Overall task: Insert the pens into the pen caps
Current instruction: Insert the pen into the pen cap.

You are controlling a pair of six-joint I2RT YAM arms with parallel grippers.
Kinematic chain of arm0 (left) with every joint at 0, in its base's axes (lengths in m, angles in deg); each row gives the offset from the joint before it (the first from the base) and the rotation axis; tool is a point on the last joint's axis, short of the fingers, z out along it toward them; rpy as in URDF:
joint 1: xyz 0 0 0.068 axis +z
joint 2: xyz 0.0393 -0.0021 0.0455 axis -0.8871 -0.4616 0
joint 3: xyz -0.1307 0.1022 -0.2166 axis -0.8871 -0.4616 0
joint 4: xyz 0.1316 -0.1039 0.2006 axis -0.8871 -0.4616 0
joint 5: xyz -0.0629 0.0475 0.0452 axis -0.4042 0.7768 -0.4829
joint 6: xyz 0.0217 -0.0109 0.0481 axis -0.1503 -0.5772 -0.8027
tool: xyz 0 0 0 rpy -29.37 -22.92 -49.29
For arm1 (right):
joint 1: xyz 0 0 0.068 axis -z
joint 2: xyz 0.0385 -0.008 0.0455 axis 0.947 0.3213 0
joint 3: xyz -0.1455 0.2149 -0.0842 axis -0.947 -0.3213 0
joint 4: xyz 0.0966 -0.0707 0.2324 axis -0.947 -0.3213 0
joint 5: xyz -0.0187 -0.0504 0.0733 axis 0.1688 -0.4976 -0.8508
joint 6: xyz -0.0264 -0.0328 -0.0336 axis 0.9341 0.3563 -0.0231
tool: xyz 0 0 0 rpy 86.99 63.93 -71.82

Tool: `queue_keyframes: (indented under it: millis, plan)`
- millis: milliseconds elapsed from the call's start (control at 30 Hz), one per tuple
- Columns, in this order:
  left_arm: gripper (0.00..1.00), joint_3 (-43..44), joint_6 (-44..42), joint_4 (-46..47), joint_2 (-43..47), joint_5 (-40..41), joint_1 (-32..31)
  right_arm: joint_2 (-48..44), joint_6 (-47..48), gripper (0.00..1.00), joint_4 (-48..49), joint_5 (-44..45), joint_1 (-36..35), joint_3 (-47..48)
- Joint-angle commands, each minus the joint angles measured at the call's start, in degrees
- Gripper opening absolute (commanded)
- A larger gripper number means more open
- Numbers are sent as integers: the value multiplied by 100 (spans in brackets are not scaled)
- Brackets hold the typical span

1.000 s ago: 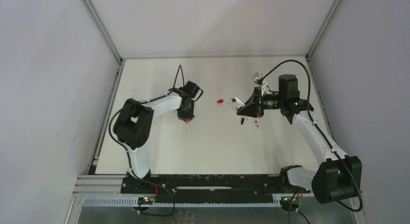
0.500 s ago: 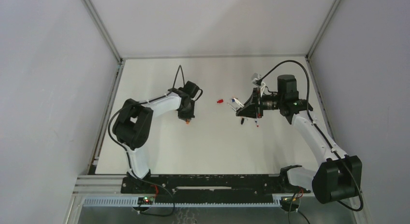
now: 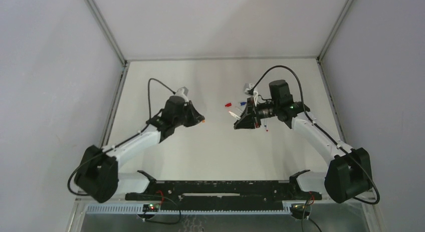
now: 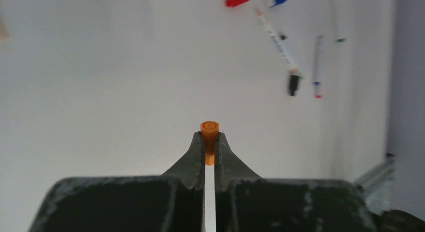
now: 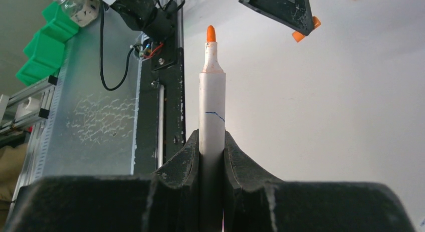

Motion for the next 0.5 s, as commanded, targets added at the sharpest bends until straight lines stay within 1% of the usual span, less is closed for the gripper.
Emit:
queue_keyframes:
  millis: [0, 200, 333, 467]
  plan:
    - [0, -1074, 1148, 2265, 888, -444, -62, 114, -106, 0, 325, 256, -331, 57]
    - [0, -1825, 2147, 3720, 1735, -61, -180, 191, -537, 0, 817, 972, -744, -57]
    - [0, -2112, 2686, 4176, 2093, 416, -285, 240, -791, 0, 1041, 1276, -932, -116]
    - [0, -2188, 2953, 4297, 2323, 920, -466, 292, -1025, 0, 1209, 1573, -1123, -148]
